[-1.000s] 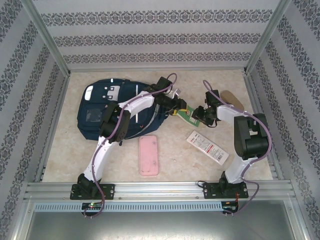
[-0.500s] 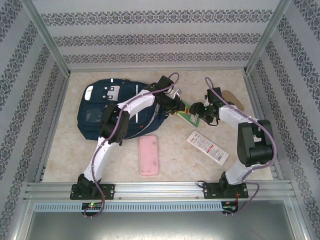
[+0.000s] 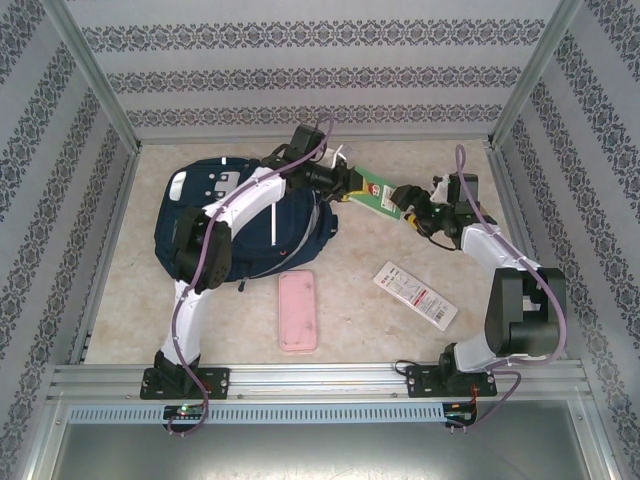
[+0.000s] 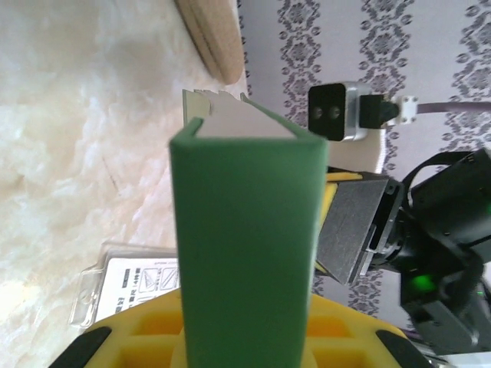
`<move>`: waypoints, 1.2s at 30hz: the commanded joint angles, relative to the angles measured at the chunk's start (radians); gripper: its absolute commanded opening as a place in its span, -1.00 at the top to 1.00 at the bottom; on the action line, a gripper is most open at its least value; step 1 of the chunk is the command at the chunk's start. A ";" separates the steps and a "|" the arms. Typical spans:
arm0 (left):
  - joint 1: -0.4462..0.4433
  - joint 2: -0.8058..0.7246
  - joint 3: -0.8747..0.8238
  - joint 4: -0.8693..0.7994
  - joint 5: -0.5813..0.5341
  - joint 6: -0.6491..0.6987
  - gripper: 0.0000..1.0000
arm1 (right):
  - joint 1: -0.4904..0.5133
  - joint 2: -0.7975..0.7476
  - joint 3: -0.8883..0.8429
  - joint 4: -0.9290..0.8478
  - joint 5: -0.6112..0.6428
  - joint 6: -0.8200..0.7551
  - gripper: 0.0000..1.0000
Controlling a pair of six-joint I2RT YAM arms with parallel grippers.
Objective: Pack the student bag
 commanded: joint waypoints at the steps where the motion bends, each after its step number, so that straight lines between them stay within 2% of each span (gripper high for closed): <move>1: 0.002 -0.053 -0.018 0.175 0.084 -0.093 1.00 | -0.001 0.035 -0.023 0.199 -0.169 0.144 -0.65; 9: 0.004 -0.054 -0.090 0.427 0.115 -0.278 1.00 | -0.001 0.159 -0.061 0.621 -0.302 0.447 -0.66; 11: 0.005 -0.054 -0.088 0.431 0.118 -0.280 1.00 | -0.001 0.177 -0.066 0.695 -0.315 0.496 -0.57; 12: 0.005 -0.054 -0.083 0.403 0.116 -0.259 1.00 | -0.004 0.185 -0.070 0.738 -0.321 0.523 -0.47; 15: 0.012 -0.056 -0.065 0.291 0.109 -0.177 1.00 | -0.008 0.197 -0.076 0.811 -0.322 0.563 0.08; 17: 0.020 -0.055 -0.061 0.241 0.112 -0.141 1.00 | -0.014 0.194 -0.083 0.804 -0.312 0.554 0.26; 21: 0.033 -0.056 -0.058 0.166 0.121 -0.087 1.00 | -0.026 0.189 -0.103 0.797 -0.295 0.541 1.00; 23: 0.039 -0.058 -0.039 0.085 0.105 -0.022 0.97 | -0.025 0.188 -0.108 0.799 -0.293 0.538 1.00; 24: 0.044 -0.057 -0.016 -0.001 0.084 0.041 0.74 | -0.026 0.186 -0.109 0.800 -0.293 0.536 1.00; 25: 0.047 -0.056 0.019 -0.106 0.045 0.119 0.44 | -0.025 0.182 -0.110 0.796 -0.292 0.531 1.00; 27: 0.057 -0.057 0.080 -0.305 -0.065 0.261 0.03 | -0.026 0.164 -0.114 0.769 -0.279 0.506 1.00; 31: 0.073 -0.070 0.143 -0.553 -0.358 0.436 -0.04 | -0.025 0.107 -0.118 0.653 -0.240 0.418 1.00; 36: 0.070 -0.063 0.147 -0.699 -0.764 0.522 -0.04 | -0.017 0.059 -0.124 0.543 -0.197 0.343 1.00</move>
